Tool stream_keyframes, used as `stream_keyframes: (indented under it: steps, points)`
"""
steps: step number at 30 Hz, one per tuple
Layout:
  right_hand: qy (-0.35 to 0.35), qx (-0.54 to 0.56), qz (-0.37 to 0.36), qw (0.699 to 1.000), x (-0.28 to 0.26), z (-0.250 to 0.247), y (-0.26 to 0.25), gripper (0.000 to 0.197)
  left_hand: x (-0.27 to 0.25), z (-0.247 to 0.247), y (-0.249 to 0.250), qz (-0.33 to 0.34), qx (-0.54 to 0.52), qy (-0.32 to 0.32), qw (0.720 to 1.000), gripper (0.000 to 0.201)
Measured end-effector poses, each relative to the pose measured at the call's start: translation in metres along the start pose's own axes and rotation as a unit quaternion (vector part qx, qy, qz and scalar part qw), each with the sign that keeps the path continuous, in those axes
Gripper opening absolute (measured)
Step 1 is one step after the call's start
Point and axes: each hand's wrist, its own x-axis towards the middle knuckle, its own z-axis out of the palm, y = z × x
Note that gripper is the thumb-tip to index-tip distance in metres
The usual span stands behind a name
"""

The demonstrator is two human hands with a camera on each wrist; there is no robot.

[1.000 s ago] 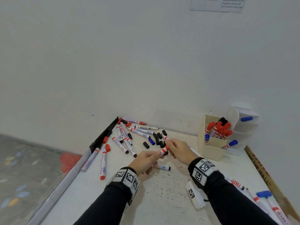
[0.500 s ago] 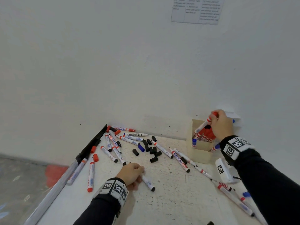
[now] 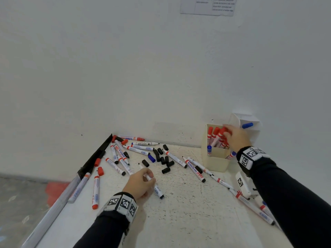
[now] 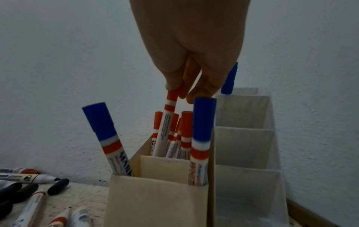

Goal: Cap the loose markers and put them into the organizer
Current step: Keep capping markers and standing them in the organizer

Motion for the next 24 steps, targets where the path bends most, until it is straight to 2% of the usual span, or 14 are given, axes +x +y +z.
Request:
stream_keyframes:
  steps: [2,3,5,7,8,9,10,12,13,15,17,19,22,24]
  points:
    - [-0.092,-0.101,0.006,0.991,-0.001,-0.006,0.003,0.052,-0.002,0.0,0.002,0.005,0.005,-0.001,1.0,0.007]
    - [-0.118,-0.109,0.001,0.987,-0.002,-0.012,0.004,0.058,-0.002,0.0,0.003,0.008,0.009,-0.001,1.0,0.007]
    - [-0.11,-0.025,0.023,0.993,-0.017,-0.035,0.002,0.06,-0.004,-0.001,0.005,0.01,0.018,-0.008,1.0,0.006]
    - [-0.062,0.028,0.035,0.997,-0.042,-0.062,0.003,0.039,-0.006,-0.002,0.009,0.006,0.026,-0.017,0.999,0.007]
    - [-0.08,0.017,0.047,0.996,-0.06,-0.075,0.005,0.026,-0.008,-0.002,0.01,0.005,0.029,-0.02,0.999,0.007]
    - [-0.134,-0.011,0.065,0.989,-0.078,-0.087,0.011,0.02,-0.009,-0.002,0.012,0.004,0.028,-0.02,0.999,0.007]
    - [-0.213,-0.056,0.092,0.971,-0.101,-0.099,0.018,0.02,-0.011,-0.001,0.014,0.003,0.025,-0.02,0.999,0.008]
    - [-0.366,-0.144,0.153,0.907,-0.146,-0.113,0.039,0.026,-0.013,-0.002,0.018,-0.001,0.022,-0.018,1.0,0.009]
    - [-0.418,-0.178,0.178,0.873,-0.169,-0.118,0.049,0.029,-0.015,-0.001,0.019,-0.002,0.031,-0.02,0.999,0.01]
    - [-0.479,-0.227,0.203,0.823,-0.211,-0.125,0.062,0.033,-0.018,0.0,0.02,-0.002,0.056,-0.024,0.998,0.011]
    - [-0.514,-0.265,0.191,0.793,-0.242,-0.125,0.073,0.033,-0.023,0.004,0.02,-0.006,0.075,-0.026,0.997,0.013]
    - [-0.532,-0.294,0.164,0.777,-0.259,-0.118,0.081,0.031,-0.03,0.008,0.02,-0.009,0.086,-0.027,0.996,0.012]
    - [-0.504,-0.337,0.116,0.787,-0.27,-0.109,0.09,0.032,-0.041,0.013,0.023,-0.011,0.096,-0.033,0.995,0.012]
    - [-0.498,-0.33,0.123,0.792,-0.269,-0.108,0.093,0.032,-0.047,0.014,0.025,-0.007,0.105,-0.035,0.994,0.012]
